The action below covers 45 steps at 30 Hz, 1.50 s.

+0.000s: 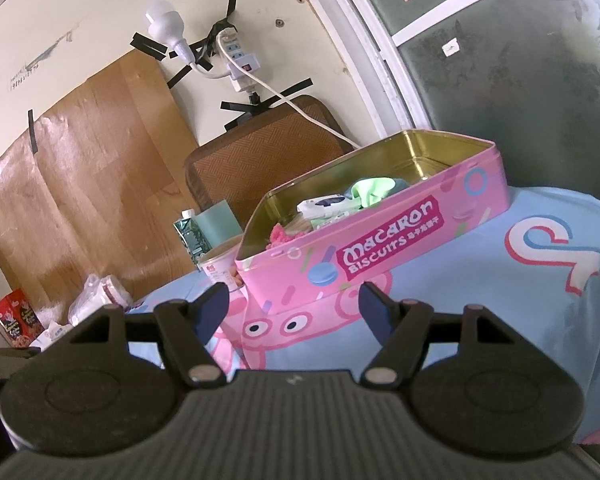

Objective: Organize soft objects

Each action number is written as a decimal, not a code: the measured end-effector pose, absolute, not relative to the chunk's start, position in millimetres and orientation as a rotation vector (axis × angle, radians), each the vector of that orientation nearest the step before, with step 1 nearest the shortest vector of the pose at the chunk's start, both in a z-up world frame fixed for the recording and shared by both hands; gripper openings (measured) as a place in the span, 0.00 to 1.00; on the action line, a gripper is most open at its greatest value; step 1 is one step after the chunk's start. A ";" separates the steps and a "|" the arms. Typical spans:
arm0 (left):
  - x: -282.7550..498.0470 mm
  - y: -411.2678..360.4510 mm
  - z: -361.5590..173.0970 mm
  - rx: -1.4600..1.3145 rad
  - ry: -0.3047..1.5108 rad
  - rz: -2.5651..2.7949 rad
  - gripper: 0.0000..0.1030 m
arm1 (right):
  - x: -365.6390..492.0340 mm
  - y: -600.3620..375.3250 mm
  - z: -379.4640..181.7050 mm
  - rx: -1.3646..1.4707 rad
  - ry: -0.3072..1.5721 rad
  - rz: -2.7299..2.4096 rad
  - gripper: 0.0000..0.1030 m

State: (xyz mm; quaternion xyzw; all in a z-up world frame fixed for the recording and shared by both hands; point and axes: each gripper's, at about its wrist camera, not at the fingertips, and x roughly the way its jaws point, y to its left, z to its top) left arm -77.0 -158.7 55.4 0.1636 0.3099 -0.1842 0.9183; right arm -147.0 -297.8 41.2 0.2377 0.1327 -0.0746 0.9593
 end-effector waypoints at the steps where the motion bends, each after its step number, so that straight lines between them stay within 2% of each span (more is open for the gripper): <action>1: -77.0 -159.0 55.0 0.337 0.639 -0.379 1.00 | -146.9 -298.1 41.2 0.482 0.270 -0.151 0.72; 45: -78.2 -166.9 45.7 0.374 0.681 -0.402 1.00 | -147.7 -303.8 34.2 0.514 0.283 -0.159 0.72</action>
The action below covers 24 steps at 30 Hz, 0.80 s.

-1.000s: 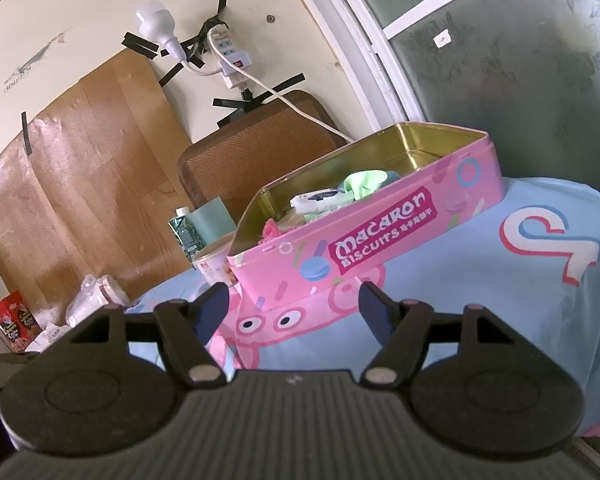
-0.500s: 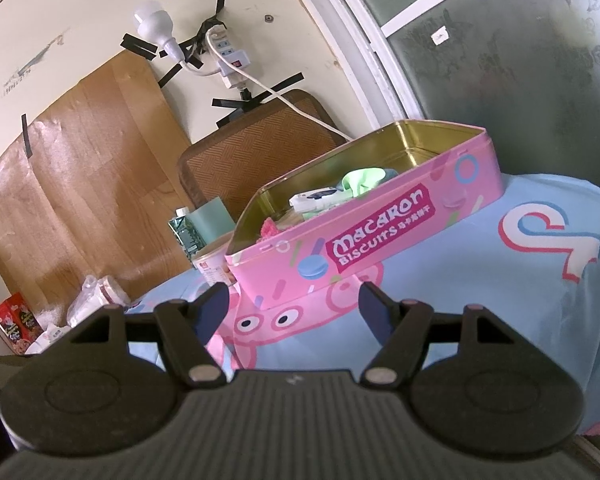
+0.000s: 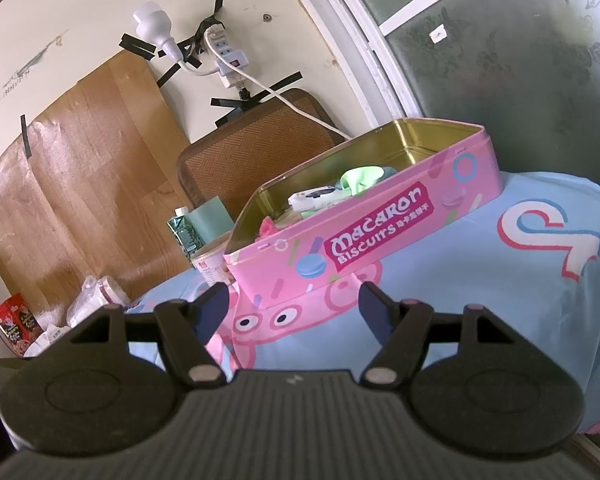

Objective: Organize soft objects

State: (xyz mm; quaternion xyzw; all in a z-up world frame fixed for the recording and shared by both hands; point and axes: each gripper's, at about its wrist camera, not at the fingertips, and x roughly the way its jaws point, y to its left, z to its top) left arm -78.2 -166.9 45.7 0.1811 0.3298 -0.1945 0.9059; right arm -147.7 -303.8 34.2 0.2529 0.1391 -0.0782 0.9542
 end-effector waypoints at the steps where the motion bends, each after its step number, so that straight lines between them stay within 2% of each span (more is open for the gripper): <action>1: -78.2 -166.9 45.5 0.375 0.682 -0.402 1.00 | -147.6 -303.9 34.1 0.515 0.283 -0.160 0.72; 24: -77.9 -170.3 39.6 0.391 0.707 -0.407 1.00 | -147.6 -305.8 30.9 0.528 0.288 -0.161 0.72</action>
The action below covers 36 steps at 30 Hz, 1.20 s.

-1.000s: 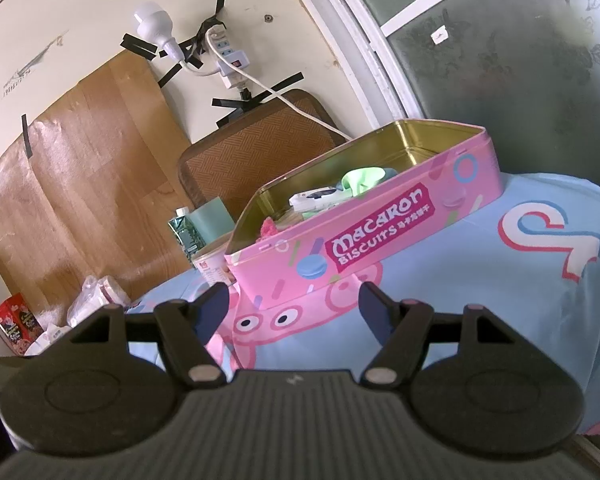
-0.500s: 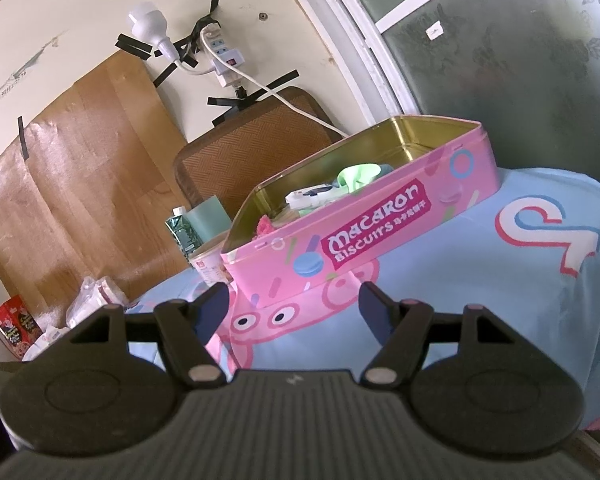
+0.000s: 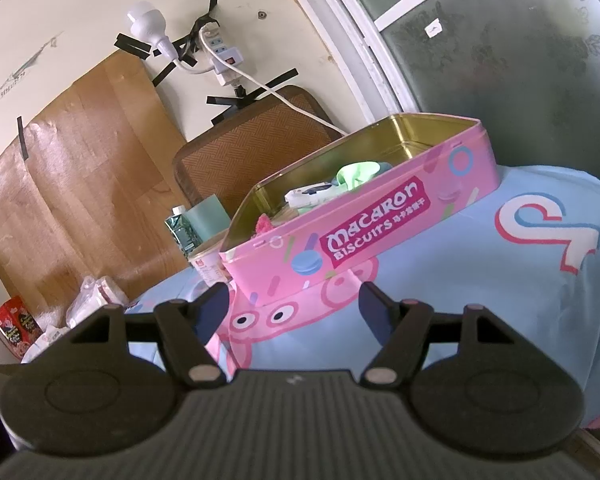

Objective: Organize soft objects

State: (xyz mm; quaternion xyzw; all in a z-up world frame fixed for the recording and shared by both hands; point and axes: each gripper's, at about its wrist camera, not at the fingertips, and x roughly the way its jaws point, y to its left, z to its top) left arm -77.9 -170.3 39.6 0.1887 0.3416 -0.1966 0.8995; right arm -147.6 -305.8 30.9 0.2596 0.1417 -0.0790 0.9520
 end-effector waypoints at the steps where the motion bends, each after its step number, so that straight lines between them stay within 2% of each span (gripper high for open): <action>1: -77.9 -170.3 39.6 0.390 0.707 -0.408 1.00 | -147.6 -305.4 30.7 0.528 0.288 -0.161 0.72; 16: -75.3 -168.8 35.7 0.381 0.734 -0.407 1.00 | -146.7 -304.9 29.7 0.529 0.295 -0.157 0.72; 36: -71.7 -162.4 40.9 0.371 0.681 -0.340 1.00 | -143.9 -303.7 29.8 0.517 0.303 -0.138 0.72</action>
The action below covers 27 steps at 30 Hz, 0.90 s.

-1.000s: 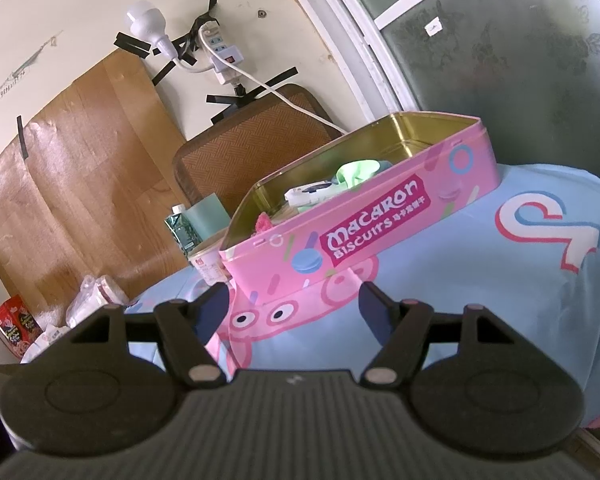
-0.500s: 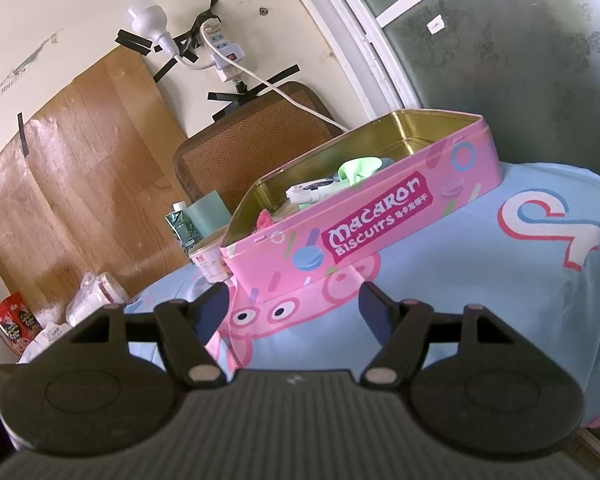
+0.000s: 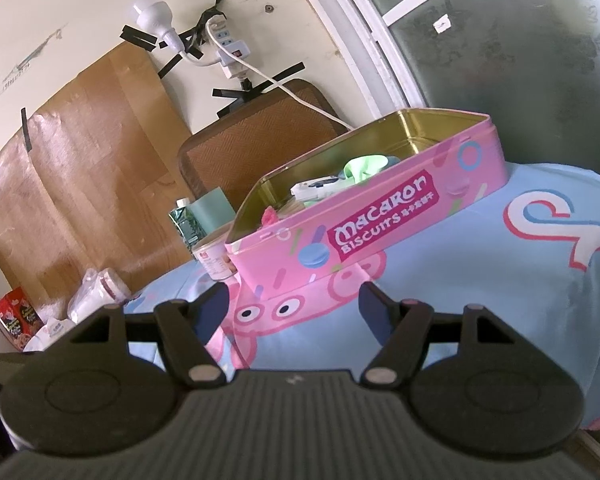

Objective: Organize soft objects

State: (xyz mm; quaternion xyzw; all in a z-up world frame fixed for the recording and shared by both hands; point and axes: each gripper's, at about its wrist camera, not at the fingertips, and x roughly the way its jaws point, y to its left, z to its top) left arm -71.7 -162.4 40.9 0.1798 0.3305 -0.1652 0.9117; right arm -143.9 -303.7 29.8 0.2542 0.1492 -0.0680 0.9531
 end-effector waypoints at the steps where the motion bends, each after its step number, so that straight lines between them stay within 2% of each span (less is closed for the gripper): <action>1: -71.5 -162.3 40.7 0.370 0.682 -0.340 1.00 | -143.6 -303.6 29.6 0.516 0.305 -0.137 0.72; 27: -71.6 -163.6 37.2 0.382 0.702 -0.363 1.00 | -140.6 -304.1 26.9 0.516 0.317 -0.128 0.72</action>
